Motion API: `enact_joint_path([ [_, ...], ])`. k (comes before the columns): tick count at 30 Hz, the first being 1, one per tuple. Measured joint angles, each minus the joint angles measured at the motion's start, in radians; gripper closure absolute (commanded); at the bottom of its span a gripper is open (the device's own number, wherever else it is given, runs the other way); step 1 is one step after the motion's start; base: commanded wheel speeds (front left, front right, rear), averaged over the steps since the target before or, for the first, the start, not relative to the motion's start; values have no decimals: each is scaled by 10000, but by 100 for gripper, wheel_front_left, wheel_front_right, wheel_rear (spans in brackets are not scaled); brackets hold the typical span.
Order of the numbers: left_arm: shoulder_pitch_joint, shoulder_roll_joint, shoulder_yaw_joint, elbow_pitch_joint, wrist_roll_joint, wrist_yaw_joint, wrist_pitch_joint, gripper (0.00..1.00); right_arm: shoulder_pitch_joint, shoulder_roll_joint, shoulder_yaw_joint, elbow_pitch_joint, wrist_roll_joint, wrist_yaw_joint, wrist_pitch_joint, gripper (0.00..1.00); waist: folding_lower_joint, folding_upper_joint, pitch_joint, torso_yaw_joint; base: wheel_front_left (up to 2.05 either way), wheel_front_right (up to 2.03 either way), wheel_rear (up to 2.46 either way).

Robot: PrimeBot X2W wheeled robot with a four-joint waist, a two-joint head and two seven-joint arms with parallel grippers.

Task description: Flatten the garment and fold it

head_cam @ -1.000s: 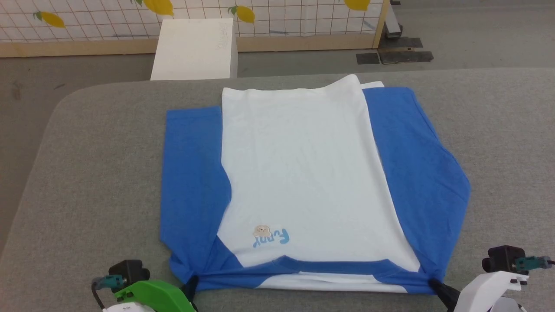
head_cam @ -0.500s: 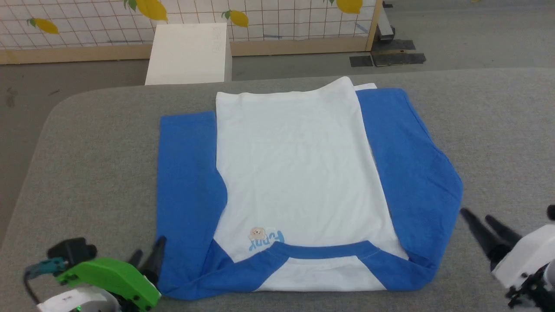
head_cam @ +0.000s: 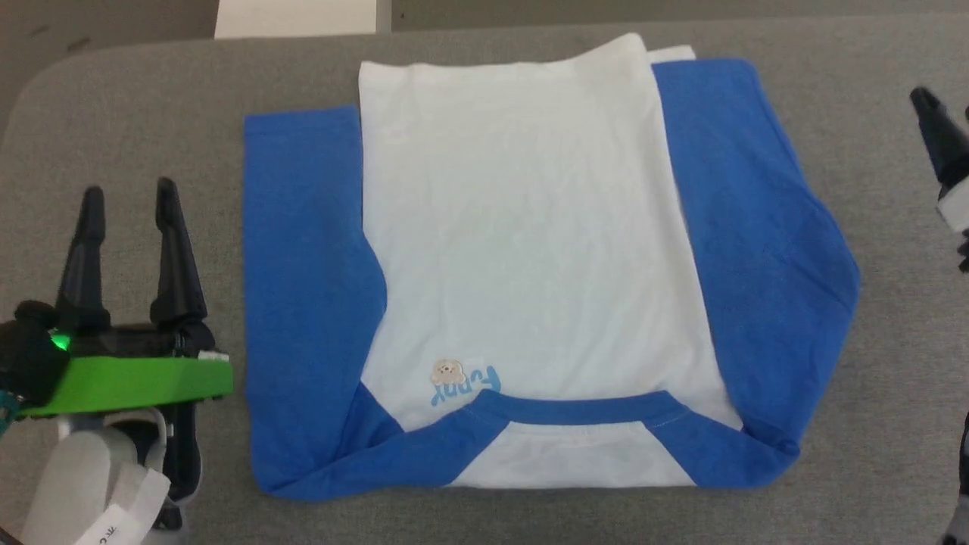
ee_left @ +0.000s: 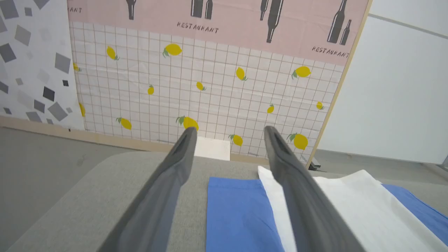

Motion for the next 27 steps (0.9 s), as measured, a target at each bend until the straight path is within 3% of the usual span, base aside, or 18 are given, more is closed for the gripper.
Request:
enact_joint_path([
  [6,-511,-911,945,-631,1001,-662,-31,0,-2127,-502,67,1735,-1404,0,353,0,2,0,1287,220,0,0,0],
  [13,-656,-1810,1593,-786,1536,-1430,-31,0,-3583,-832,334,2874,-2594,2,665,0,3,0,2597,633,0,0,0],
  [24,-802,-2362,1954,-656,1737,-1898,-31,0,-4325,-1302,1262,3724,-3112,-2,982,0,2,0,3702,1454,0,0,0],
  [25,-804,-2391,1964,-614,1781,-1914,-31,0,-4369,-1342,1262,3737,-3093,-2,1122,15,2,0,3727,1510,0,0,0],
  [26,-805,-2426,1971,-566,1841,-1935,-31,0,-4407,-1360,1243,3743,-3068,-4,1239,66,2,0,3724,1548,0,0,0],
  [27,-805,-2460,1987,-525,1885,-1939,-31,0,-4409,-1360,1218,3758,-2993,-4,1306,100,2,0,3692,1567,0,0,0],
])
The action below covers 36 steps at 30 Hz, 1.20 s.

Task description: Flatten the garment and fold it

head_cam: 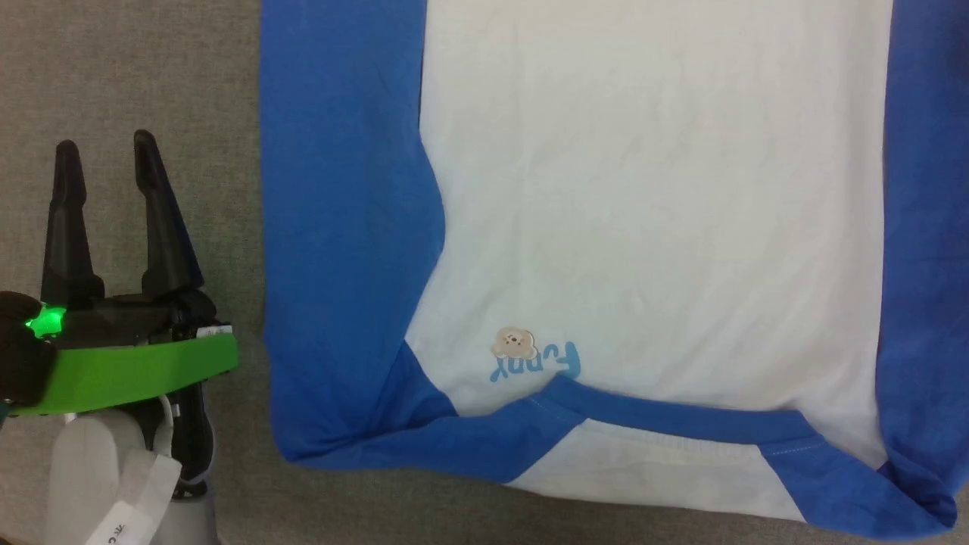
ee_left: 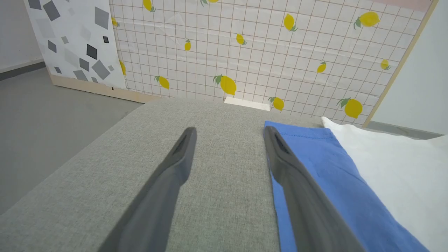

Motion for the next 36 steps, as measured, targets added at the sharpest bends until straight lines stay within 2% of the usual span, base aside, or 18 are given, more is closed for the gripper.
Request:
enact_joint_path([
  [4,2,-79,-12,180,21,-4,0,0,104,111,-316,63,337,2,38,100,0,0,-232,21,0,0,0],
  [9,53,-121,-13,454,90,-12,0,0,842,291,-936,-209,863,4,-830,100,0,0,-849,-43,0,0,0],
  [12,262,-134,4,577,142,-13,0,0,1336,192,-1170,-702,1415,4,-1112,100,0,0,-1363,-145,0,0,0],
  [20,1135,-173,52,815,140,-13,0,0,3560,-610,-1753,-2359,2447,4,-1172,100,-2,0,-2962,-581,0,0,0],
  [24,1510,-188,79,853,107,-13,0,0,4461,-512,-1689,-3388,2928,4,-1024,100,-2,1,-3653,-803,0,0,0],
  [28,1738,-201,151,828,71,-13,0,0,4926,-288,-851,-4633,3605,4,-886,100,-2,0,-4281,-1023,0,0,0],
  [36,1990,-215,-21,836,-27,0,0,0,5146,303,1996,-6057,4771,4,56,100,-2,0,-5226,-1274,0,0,0],
])
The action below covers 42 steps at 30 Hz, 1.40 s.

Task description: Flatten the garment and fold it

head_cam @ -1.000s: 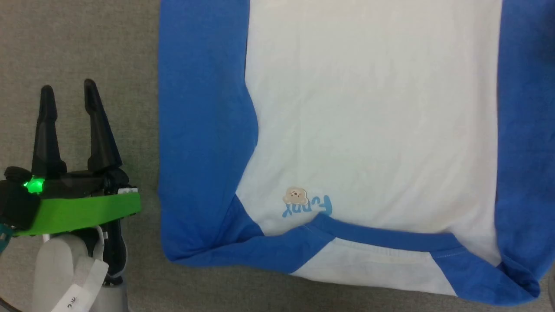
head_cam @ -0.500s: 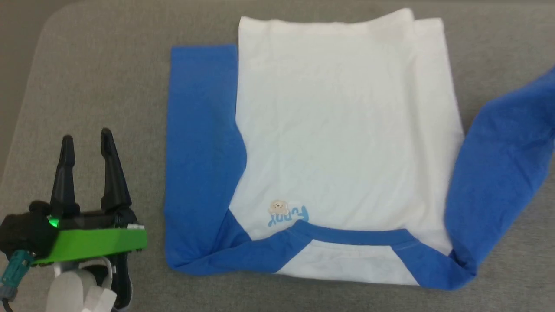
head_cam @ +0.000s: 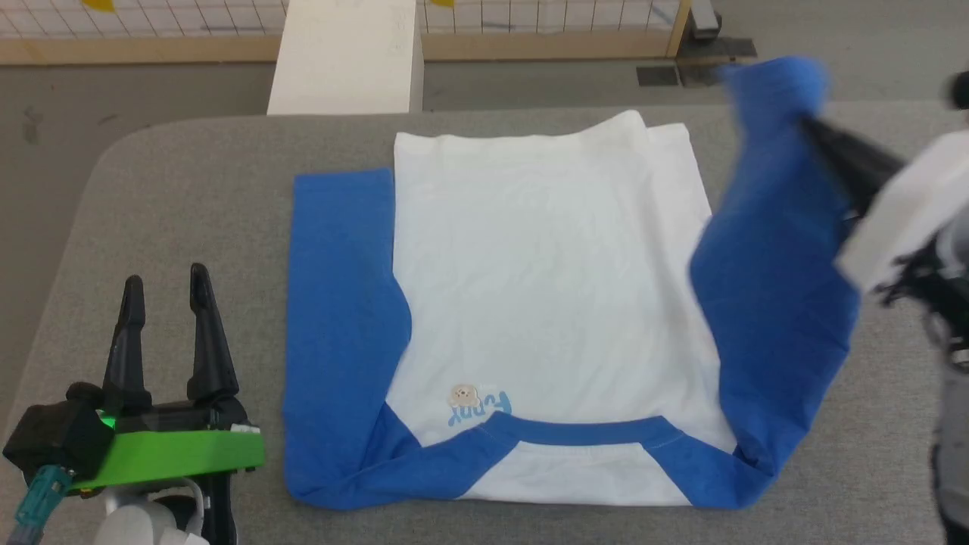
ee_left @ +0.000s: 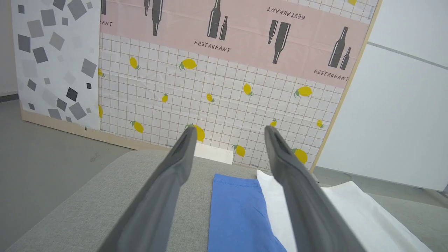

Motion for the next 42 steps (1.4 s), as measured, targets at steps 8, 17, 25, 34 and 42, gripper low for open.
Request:
enact_joint_path([
  [8,88,-8,-173,-13,-251,67,0,0,251,706,2832,462,418,0,90,100,0,0,-334,279,0,0,0],
  [17,87,-13,-318,-13,-426,150,-2,0,667,1413,5120,2533,606,0,-667,100,0,0,-81,831,0,0,0],
  [25,83,-13,-320,17,-476,150,0,0,896,1592,6554,4412,694,0,-1540,100,0,0,242,1085,0,0,0],
  [34,79,-13,-332,71,-502,150,0,0,731,1779,7275,5563,1200,0,-2610,0,0,0,350,971,0,0,0],
  [42,82,-13,-247,94,-449,148,-2,0,178,1670,5954,4165,2203,0,-3866,0,0,0,206,675,0,0,0],
])
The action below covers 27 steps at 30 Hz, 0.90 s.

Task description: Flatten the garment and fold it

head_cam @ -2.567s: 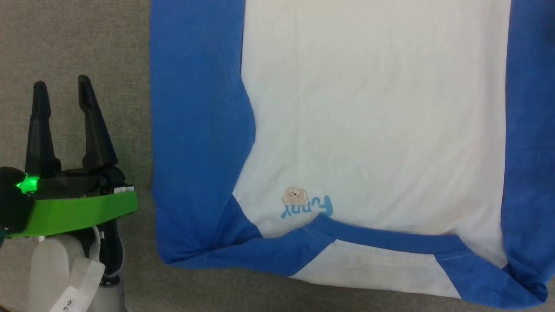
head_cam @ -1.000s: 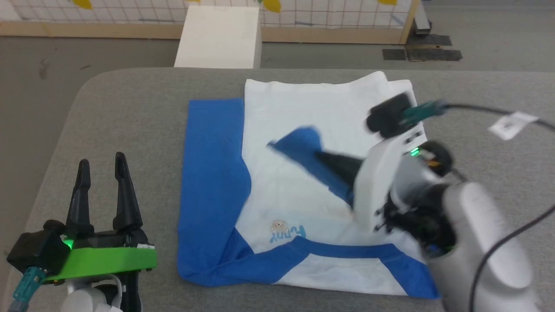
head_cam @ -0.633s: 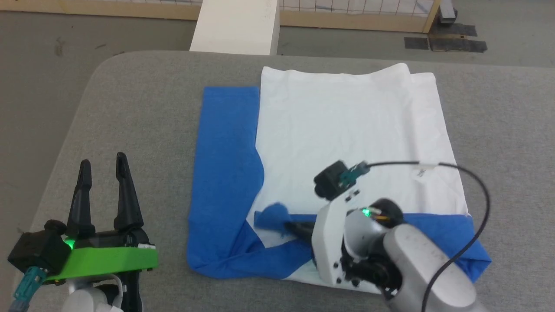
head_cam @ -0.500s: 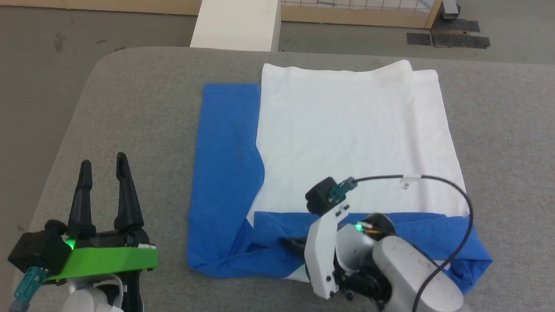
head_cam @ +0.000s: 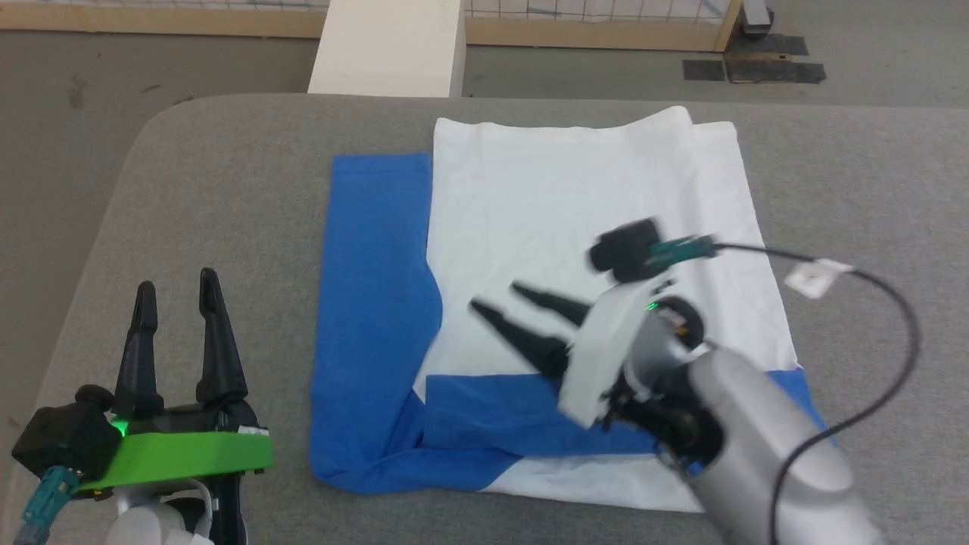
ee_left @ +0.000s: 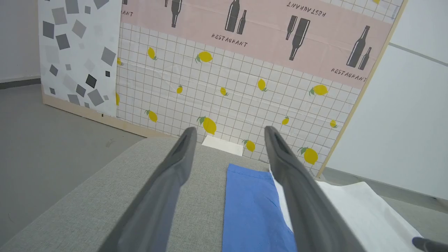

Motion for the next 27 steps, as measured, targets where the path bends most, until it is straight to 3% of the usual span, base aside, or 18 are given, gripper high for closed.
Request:
enact_joint_path([
  [8,114,-4,-96,148,121,-8,2,0,644,-813,-3795,-1317,-376,0,-1034,0,1,0,-250,-412,0,0,0],
  [13,151,-4,-109,192,113,-13,0,0,1667,-646,-5967,-1990,-790,0,-976,0,0,1,-209,-649,0,0,0],
  [18,29,-2,-196,669,98,-13,6,0,2172,-245,-7152,-2742,-1076,0,-675,0,0,0,93,-809,0,0,0],
  [22,-1220,104,-182,1427,-48,35,460,0,2284,2,-7798,-3313,-1187,-2,-460,0,1,0,501,-889,0,0,0],
  [27,-3844,675,-267,2915,-249,140,2215,0,2262,157,-8044,-3841,-1191,0,-383,0,1,0,1179,-1026,0,0,0],
])
